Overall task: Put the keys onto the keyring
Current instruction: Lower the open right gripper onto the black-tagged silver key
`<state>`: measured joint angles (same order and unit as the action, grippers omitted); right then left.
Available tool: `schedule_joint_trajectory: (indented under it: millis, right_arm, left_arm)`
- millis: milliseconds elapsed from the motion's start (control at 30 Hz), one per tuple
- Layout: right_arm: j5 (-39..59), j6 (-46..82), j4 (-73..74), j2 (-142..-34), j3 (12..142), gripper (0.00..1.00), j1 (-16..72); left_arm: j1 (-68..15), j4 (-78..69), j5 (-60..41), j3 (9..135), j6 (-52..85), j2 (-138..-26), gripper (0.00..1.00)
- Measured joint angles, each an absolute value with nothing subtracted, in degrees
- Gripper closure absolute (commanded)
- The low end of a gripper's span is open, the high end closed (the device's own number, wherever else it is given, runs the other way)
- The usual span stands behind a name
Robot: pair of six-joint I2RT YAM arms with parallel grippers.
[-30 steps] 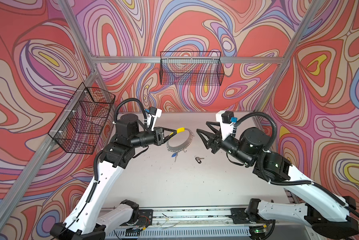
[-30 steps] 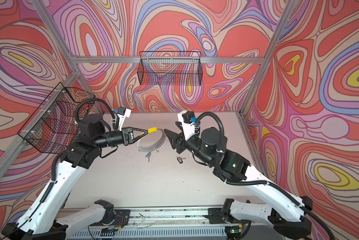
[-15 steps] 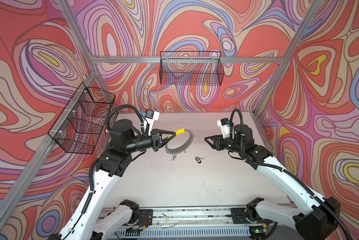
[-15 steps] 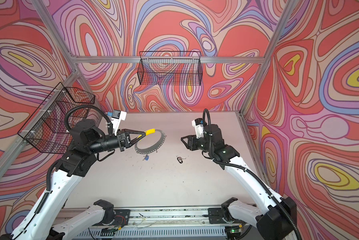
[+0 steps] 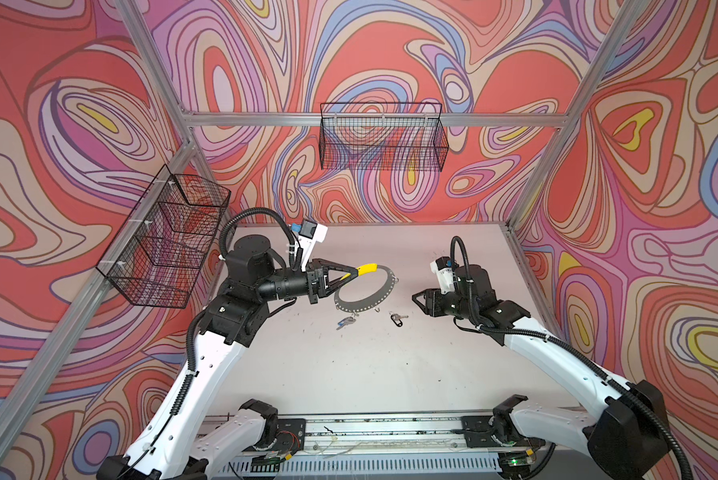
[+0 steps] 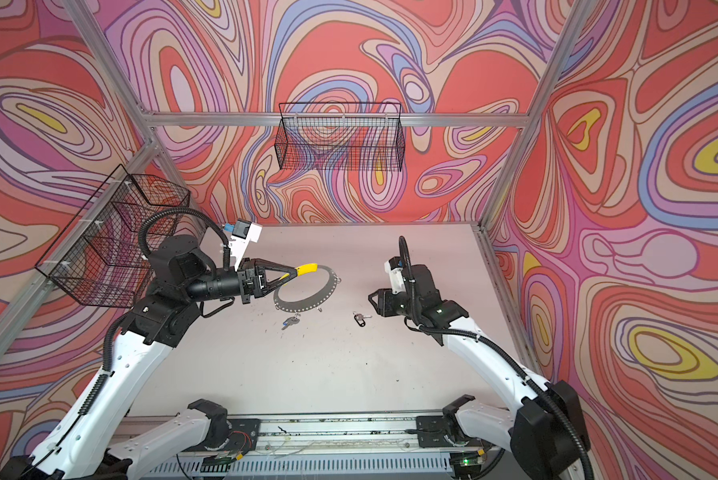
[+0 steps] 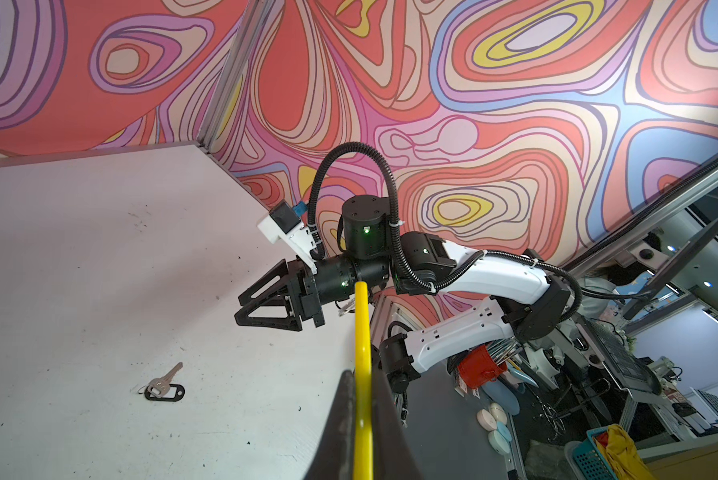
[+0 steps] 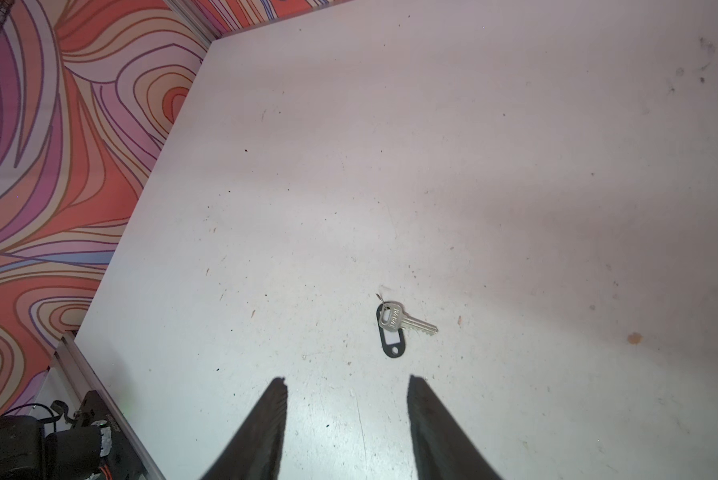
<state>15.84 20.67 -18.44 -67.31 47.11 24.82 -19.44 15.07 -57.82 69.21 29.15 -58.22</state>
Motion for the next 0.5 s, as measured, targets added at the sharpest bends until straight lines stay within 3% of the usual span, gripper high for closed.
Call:
schedule_joint_trajectory:
  millis: [500]
  right_arm:
    - [15.2, 20.7, -15.9, -67.3, 43.4, 0.56, 25.3]
  left_arm:
    - [-19.4, 14.3, -58.4, 68.7, 29.1, -58.2, 1.0]
